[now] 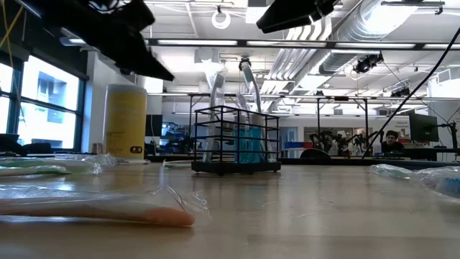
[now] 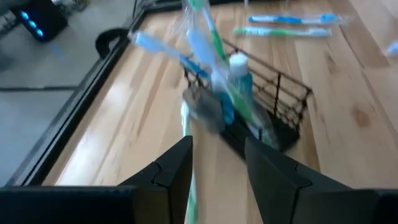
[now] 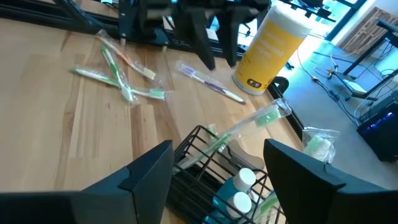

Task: Pick & Place toothbrushing station
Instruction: Put the orange toothbrush into the wire organizer, then put the green toothbrush into the wire organizer

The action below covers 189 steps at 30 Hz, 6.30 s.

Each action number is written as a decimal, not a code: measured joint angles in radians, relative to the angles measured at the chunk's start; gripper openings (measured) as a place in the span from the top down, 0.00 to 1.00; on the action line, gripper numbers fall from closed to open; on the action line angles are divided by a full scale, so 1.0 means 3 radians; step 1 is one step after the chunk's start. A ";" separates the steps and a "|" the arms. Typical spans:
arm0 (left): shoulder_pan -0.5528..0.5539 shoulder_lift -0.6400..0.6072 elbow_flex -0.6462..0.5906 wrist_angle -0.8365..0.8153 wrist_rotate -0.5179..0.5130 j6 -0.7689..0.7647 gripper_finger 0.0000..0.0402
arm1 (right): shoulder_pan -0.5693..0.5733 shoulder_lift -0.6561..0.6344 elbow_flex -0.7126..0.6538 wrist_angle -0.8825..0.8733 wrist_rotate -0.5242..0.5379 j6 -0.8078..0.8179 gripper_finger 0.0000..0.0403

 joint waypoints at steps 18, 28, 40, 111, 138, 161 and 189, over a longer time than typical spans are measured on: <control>0.0001 -0.0150 -0.0004 -0.1997 0.0527 -0.1170 0.65 | -0.0001 0.0000 0.0000 -0.0003 -0.0018 0.0011 0.40; 0.0000 -0.0077 0.0000 -0.2633 0.0740 -0.1953 0.65 | -0.0001 0.0000 0.0000 -0.0010 -0.0018 0.0020 0.40; 0.0000 0.0348 -0.0001 -0.2890 0.0874 -0.2470 0.65 | -0.0001 0.0000 0.0000 -0.0083 -0.0017 0.0102 0.40; -0.0063 0.0519 -0.0183 0.2715 0.0771 -0.0730 1.00 | -0.0049 0.0000 -0.0001 -0.0275 -0.0039 0.0298 0.40; -0.0033 0.1234 -0.0172 0.2995 0.0561 -0.0584 1.00 | -0.0145 0.0005 -0.0163 -0.0152 -0.0280 0.0324 0.40; -0.0033 0.1825 -0.0172 0.3063 0.0566 -0.0784 1.00 | -0.0141 0.0005 -0.0165 -0.0140 -0.0277 0.0323 0.40; -0.0033 0.1805 -0.0172 0.3049 0.0553 -0.0527 0.72 | -0.0139 0.0003 -0.0165 -0.0135 -0.0278 0.0322 0.40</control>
